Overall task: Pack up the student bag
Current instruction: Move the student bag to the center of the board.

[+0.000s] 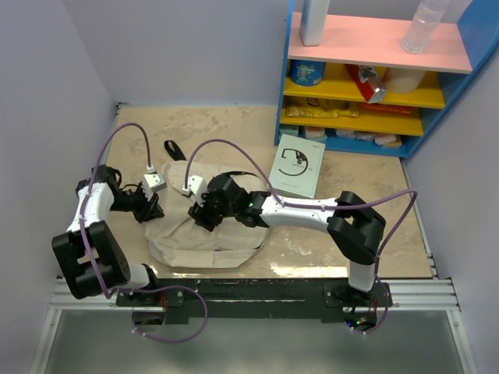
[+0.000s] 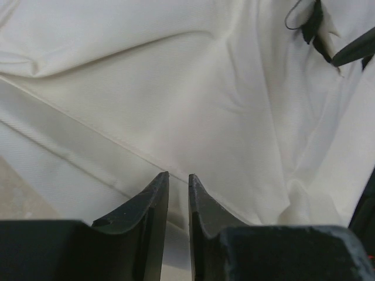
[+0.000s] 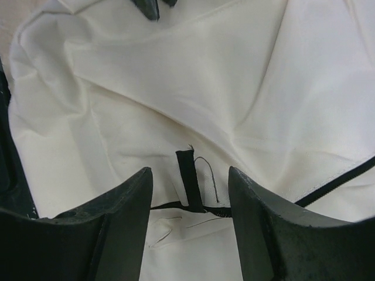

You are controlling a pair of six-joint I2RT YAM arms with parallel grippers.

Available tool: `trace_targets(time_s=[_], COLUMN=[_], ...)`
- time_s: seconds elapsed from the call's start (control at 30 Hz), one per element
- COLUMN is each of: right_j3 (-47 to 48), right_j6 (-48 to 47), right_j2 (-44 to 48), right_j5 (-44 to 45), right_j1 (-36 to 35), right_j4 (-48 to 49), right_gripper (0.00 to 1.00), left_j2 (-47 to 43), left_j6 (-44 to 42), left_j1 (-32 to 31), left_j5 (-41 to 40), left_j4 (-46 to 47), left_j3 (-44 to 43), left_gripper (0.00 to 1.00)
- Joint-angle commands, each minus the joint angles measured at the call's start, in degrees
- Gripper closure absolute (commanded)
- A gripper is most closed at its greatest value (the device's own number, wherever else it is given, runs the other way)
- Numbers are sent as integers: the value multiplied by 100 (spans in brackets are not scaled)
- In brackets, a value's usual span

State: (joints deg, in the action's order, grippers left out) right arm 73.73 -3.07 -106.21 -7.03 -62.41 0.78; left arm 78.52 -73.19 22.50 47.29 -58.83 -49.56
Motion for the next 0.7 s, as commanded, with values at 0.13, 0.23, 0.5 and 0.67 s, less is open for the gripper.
trace_targets(time_s=[0.13,0.23,0.5,0.67], right_j3=[220,220,273,282], right_j6=[-62,-36,61,192], right_j2=[-171,-163,-180,-128], right_j5=[158,175,175,53], right_j1=[-34,-43,-43,-43], right_j4=[2,36,124,125], right_gripper=[58,69,100,100], left_j2=[-416,-487,-313,373], left_j6=[683,1323,2036,2387], left_j1=[70,70,79,26], left_j5=[-193,-622,-1670,-1249], left_j4=[829,1198,2209,2261], left_j3=[96,61,473,220], left_gripper=[72,68,61,68])
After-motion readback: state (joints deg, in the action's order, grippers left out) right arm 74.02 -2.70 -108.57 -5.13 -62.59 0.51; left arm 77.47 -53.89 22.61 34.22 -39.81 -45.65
